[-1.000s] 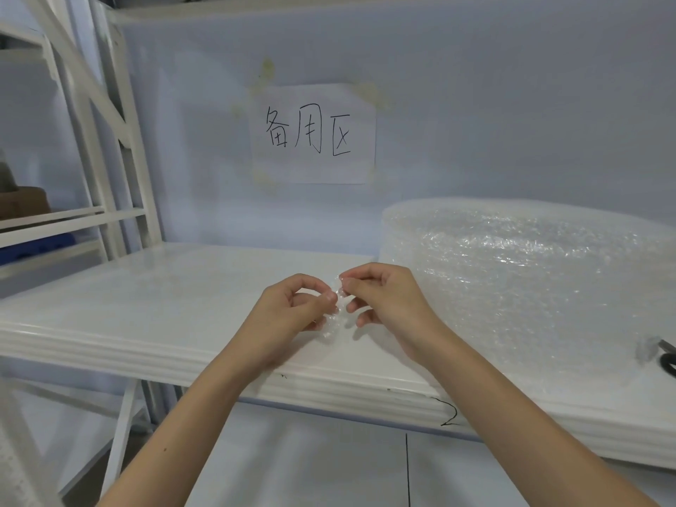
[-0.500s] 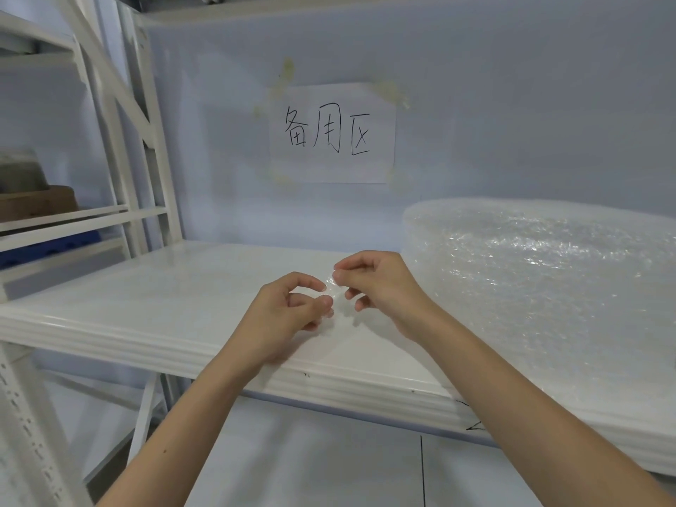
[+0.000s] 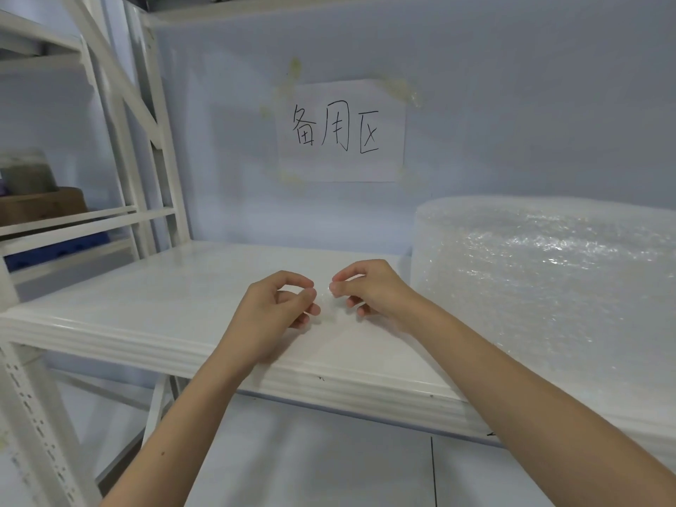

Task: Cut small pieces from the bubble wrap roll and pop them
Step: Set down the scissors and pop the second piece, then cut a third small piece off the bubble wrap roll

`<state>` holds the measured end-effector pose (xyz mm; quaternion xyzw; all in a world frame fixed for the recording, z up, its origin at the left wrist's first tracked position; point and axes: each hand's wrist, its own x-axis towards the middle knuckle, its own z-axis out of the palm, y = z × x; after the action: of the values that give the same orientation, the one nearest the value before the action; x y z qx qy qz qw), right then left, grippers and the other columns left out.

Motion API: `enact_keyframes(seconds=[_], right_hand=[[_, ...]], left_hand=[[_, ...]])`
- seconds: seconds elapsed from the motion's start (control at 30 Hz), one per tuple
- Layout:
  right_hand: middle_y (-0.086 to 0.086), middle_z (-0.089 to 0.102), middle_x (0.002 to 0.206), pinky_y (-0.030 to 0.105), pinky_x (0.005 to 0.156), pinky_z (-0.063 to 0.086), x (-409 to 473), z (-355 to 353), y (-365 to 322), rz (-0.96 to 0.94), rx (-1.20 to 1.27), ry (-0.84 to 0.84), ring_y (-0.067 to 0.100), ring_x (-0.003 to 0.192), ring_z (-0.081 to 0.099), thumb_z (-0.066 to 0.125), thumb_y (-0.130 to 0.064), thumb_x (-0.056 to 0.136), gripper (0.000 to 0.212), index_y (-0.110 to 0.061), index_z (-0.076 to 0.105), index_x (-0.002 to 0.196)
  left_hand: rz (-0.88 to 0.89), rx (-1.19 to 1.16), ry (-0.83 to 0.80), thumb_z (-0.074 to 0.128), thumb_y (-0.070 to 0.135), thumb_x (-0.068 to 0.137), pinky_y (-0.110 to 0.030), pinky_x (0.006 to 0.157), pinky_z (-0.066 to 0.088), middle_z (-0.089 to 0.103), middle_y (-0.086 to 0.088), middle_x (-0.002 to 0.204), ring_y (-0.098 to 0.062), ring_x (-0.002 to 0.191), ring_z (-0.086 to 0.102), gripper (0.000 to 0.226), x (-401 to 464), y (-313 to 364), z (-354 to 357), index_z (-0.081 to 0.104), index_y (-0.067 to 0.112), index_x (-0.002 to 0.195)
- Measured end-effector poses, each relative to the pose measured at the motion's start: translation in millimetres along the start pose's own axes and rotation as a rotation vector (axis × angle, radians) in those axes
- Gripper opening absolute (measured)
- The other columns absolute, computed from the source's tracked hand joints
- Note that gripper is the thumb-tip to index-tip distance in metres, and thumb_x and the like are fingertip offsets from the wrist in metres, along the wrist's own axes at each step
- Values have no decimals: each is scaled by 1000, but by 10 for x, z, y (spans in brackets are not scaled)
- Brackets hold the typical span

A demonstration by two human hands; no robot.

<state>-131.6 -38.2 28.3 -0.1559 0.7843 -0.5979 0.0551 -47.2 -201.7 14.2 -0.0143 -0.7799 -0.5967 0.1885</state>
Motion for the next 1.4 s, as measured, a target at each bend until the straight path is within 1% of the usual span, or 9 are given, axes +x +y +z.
enact_keyframes(seconds=[0.27,0.47,0.67,0.8,0.97,1.07,1.27,1.33,1.4], right_hand=[[12,66,68,26,43,39,109,79,126,9,-149,58,25,53,51,75,-14,79,18,-6,66,92],[11,59,63,21,37,35,102,79,144,-61,-263,68,18,38,42,72,-12,83,17,0,66,92],[-6,56,65,15,47,35,113,85,153,-149,-387,73,6,53,49,69,-16,87,15,-3,71,91],[0,56,62,13,36,33,82,70,134,-141,-352,98,15,49,51,59,-19,94,23,2,70,91],[22,64,88,16,33,34,-62,8,-1,-182,-269,202,23,53,56,48,-25,99,35,7,65,97],[7,69,99,21,38,38,-338,-58,-107,-227,-263,231,15,50,59,45,-23,97,28,-7,69,96],[2,72,70,24,36,38,-1602,-469,-6,-163,-174,79,17,40,46,53,-20,94,25,-18,72,78],[6,65,52,20,36,34,-2111,-770,90,-101,-182,162,17,37,43,58,-25,93,34,-12,70,65],[5,51,38,18,37,33,-2510,-1121,164,-88,-284,417,14,35,40,64,-32,91,43,-8,63,54]], left_hand=[[6,-58,40,56,13,95,-26,64,59,76,-6,70,-15,59,63,13,32,-20,13,69,12,99],[-8,-84,50,53,12,95,-30,66,58,75,-5,68,-16,58,62,16,21,1,41,69,13,97],[-23,-94,62,50,9,96,-29,64,58,73,-6,67,-19,60,61,18,6,13,16,69,11,97],[-19,-96,66,49,9,97,-29,65,58,73,-6,68,-19,61,61,20,-8,26,10,69,10,98],[-5,-112,67,49,10,97,-30,67,57,73,-7,69,-19,61,62,21,-60,78,33,69,11,96],[-1,-129,50,49,11,96,-30,66,55,72,-8,69,-19,61,61,20,-109,129,101,69,11,95],[6,-136,-92,50,13,97,-30,68,56,75,-7,75,-18,64,63,20,-272,233,456,69,14,99],[9,-138,-166,51,14,97,-28,68,56,76,-7,78,-17,64,64,19,-337,282,621,70,14,98],[30,-125,-233,52,15,97,-27,69,57,77,-6,81,-15,65,64,19,-407,353,800,71,14,96]])
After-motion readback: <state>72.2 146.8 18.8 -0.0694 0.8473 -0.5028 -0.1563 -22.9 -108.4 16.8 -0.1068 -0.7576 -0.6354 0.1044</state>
